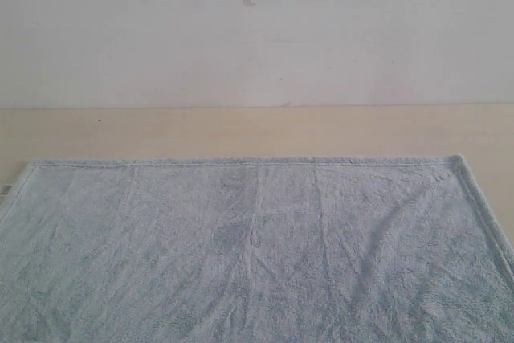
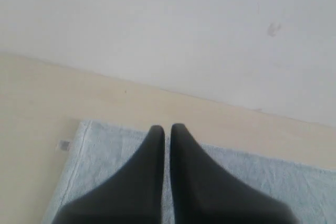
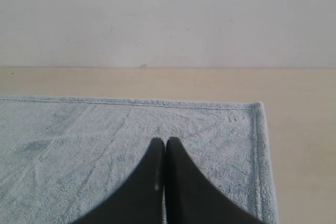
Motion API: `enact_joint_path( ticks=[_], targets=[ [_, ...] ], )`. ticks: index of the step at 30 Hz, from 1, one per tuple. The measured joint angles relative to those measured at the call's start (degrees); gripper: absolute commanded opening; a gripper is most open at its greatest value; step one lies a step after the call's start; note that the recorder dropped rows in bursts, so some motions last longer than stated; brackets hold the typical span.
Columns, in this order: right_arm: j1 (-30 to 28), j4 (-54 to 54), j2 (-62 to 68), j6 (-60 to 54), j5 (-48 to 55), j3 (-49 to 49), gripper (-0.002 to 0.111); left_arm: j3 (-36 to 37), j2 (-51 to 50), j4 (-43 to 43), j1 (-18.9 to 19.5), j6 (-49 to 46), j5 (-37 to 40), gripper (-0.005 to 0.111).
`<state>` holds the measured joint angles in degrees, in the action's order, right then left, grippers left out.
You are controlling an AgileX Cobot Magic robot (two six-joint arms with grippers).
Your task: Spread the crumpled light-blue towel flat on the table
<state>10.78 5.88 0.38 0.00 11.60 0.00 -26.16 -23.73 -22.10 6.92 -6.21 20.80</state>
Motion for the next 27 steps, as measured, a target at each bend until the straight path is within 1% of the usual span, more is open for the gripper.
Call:
enact_joint_path(
  ticks=[7, 11, 14, 16, 18, 19, 21, 25, 27],
  targets=[
    [0.0, 0.0, 0.0, 0.0, 0.1, 0.0, 0.000, 0.0, 15.4, 0.3, 0.0, 0.0, 0.0, 0.004],
    [0.0, 0.0, 0.0, 0.0, 0.1, 0.0, 0.000, 0.0, 21.5, 4.3, 0.0, 0.0, 0.6, 0.004],
    [0.0, 0.0, 0.0, 0.0, 0.1, 0.0, 0.000, 0.0, 23.5, 8.5, 0.0, 0.0, 5.8, 0.004],
    [0.0, 0.0, 0.0, 0.0, 0.1, 0.0, 0.000, 0.2, 23.5, 11.2, 0.0, 0.0, 12.8, 0.004],
    [0.0, 0.0, -0.1, 0.0, 0.1, 0.0, 0.000, 1.8, 23.7, 12.9, 0.0, 0.9, 15.4, 0.004],
    [0.0, 0.0, -0.1, 0.0, 0.1, 0.0, 0.000, 2.6, 23.7, 13.3, 0.0, 1.3, 15.1, 0.004],
    [0.0, 0.0, -0.1, 0.0, 0.1, 0.0, 0.000, 5.1, 23.7, 13.3, 0.0, 1.7, 12.0, 0.004],
    [0.0, 0.0, -0.1, 0.0, 0.1, 0.0, 0.000, 12.5, 23.7, 12.7, 0.0, 1.2, 0.9, 0.004],
    [0.0, 0.0, -0.1, 0.0, 0.1, 0.0, 0.000, 16.4, 23.7, 12.5, 0.0, 0.2, -2.5, 0.004]
  ],
)
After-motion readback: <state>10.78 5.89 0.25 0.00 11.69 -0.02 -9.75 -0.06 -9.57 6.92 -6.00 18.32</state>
